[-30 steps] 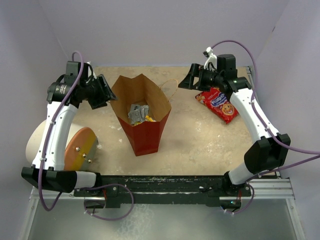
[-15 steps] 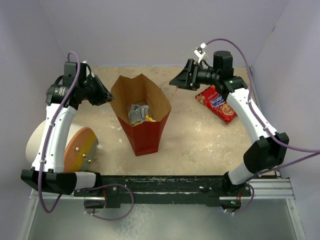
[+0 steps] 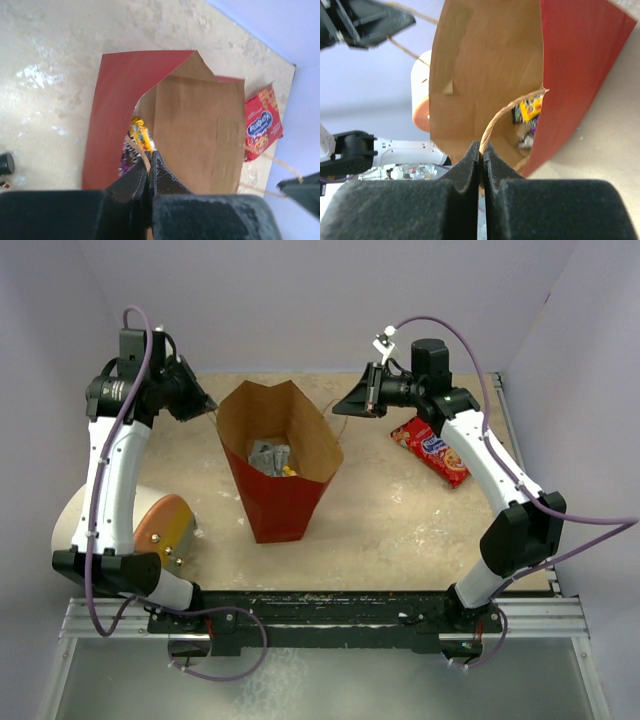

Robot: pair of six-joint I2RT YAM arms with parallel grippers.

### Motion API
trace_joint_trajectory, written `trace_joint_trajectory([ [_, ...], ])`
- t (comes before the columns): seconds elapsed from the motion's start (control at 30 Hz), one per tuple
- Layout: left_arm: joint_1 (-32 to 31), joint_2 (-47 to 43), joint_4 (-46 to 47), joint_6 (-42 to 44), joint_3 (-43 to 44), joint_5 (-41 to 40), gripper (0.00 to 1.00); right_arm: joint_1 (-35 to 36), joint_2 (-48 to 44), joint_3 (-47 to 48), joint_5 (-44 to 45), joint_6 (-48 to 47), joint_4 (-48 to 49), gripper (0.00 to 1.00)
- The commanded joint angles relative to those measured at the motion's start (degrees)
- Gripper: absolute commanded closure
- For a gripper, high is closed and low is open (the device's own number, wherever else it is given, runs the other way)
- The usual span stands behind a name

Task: Take the snacks out of the paper bag
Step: Adjust the paper bag at the center of the board.

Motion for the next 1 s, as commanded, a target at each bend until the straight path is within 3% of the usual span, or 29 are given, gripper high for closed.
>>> trace_joint_trajectory([
  [0.0,2.6,3.7,4.7,1.7,10.6,-2.0,1.0,3.5,-1.0,2.2,-1.3,1.7,3.2,0.97],
  [0.17,3.6,6.6,9.7,5.7,14.7,2.2,1.0,8.1,-1.7,-2.5,0.9,1.9,4.5,0.97],
  [0.37,3.6,5.7,16.7,8.4,8.0,16.2,1.0,11.7,-4.4,-12.4,2.5,0.7,5.6,0.96],
  [0.57,3.6,3.1,26.6,3.1,-2.3,28.4,1.0,11.8,-7.4,-15.0,7.5,-10.2,-7.9,0.96],
  [0.73,3.2,2.5,35.4,-5.2,-10.5,36.2,1.0,11.8,-8.4,-18.9,7.9,-13.5,-10.7,0.96],
  [0.97,-4.6,-1.6,37.5,-7.4,-17.2,34.5,1.0,11.8,-14.0,-28.4,8.7,-16.2,-10.3,0.95],
])
